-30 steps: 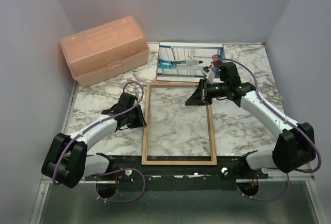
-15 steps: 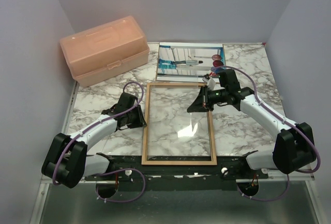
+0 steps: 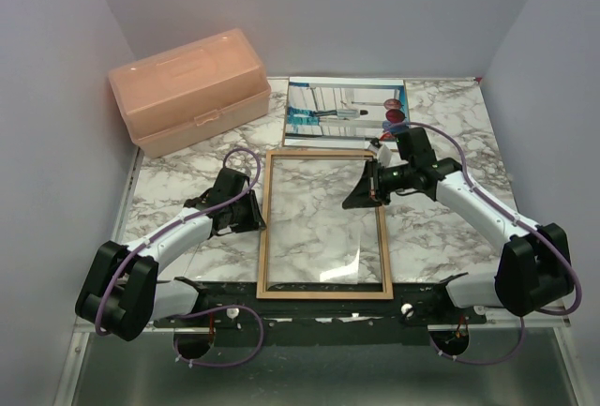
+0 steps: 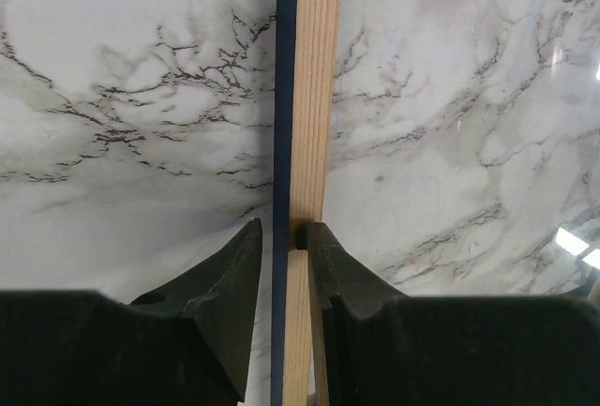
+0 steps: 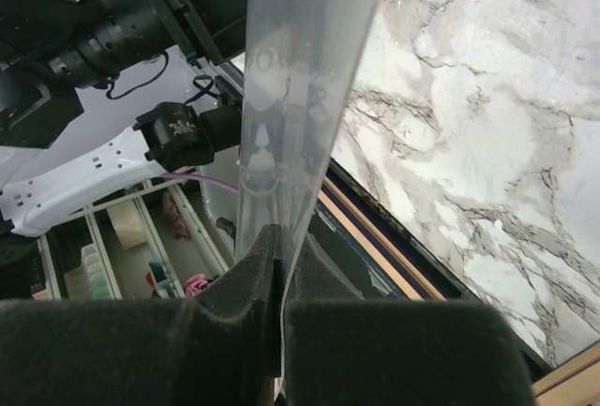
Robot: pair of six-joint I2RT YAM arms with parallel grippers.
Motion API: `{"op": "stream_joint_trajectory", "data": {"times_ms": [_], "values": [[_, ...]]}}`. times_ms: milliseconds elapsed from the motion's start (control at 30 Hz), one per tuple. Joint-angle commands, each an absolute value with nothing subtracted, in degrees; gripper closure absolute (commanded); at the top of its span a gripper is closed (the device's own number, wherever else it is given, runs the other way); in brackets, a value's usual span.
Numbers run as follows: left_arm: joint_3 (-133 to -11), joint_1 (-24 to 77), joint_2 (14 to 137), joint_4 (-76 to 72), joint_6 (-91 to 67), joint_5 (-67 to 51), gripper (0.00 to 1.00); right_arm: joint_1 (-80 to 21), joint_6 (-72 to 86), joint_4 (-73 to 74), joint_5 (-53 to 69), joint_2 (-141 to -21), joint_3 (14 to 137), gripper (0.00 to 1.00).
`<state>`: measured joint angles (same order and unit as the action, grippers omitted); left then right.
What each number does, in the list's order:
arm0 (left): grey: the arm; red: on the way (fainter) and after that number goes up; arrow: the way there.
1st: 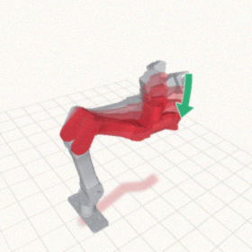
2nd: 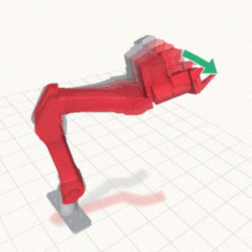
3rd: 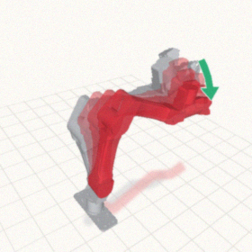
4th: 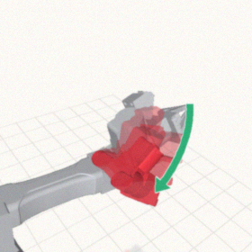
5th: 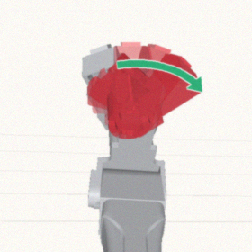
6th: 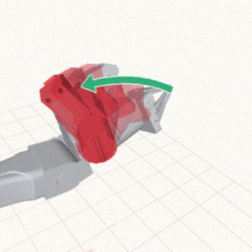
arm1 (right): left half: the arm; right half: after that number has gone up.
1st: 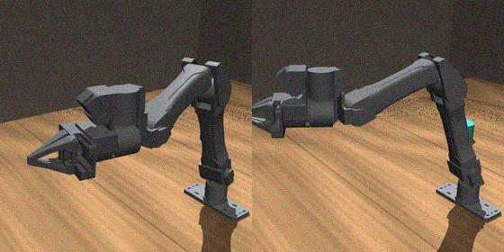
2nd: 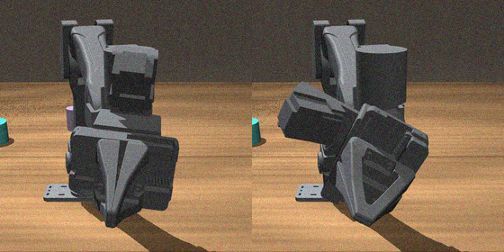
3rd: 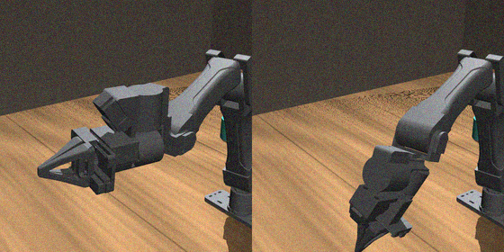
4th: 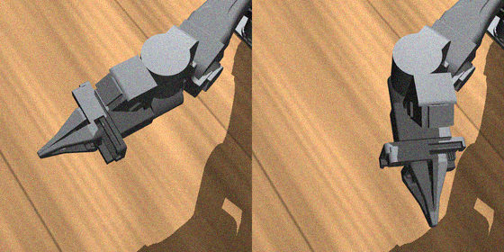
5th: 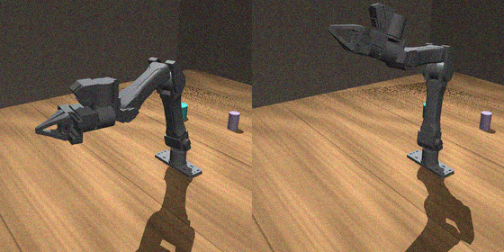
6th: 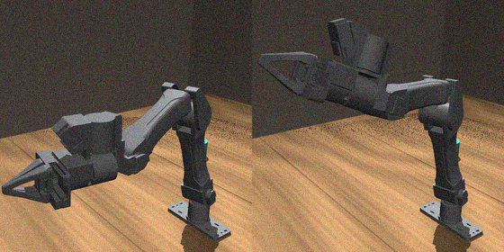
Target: Put the photo into the frame
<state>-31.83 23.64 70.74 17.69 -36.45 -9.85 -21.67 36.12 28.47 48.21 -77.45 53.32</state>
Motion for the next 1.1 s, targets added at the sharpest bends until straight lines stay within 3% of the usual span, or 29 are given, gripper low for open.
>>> {"op": "stream_joint_trajectory", "data": {"times_ms": [0, 433, 1067], "values": [[-31.4, 23.7, 72.3, 19.0, -35.1, -8.0, 0.73, -22.7, 32.3, 35.3, 46.6, -78.2, 53.2, 0.99], [-31.6, 23.7, 72.5, 19.1, -35.0, -8.0, 0.73, -22.7, 27.6, 42.3, 31.2, -83.7, 59.1, 0.99], [-31.7, 23.7, 72.6, 19.2, -35.0, -8.0, 0.74, -22.8, 33.5, 34.9, 31.8, -83.7, 52.1, 0.99]]}}
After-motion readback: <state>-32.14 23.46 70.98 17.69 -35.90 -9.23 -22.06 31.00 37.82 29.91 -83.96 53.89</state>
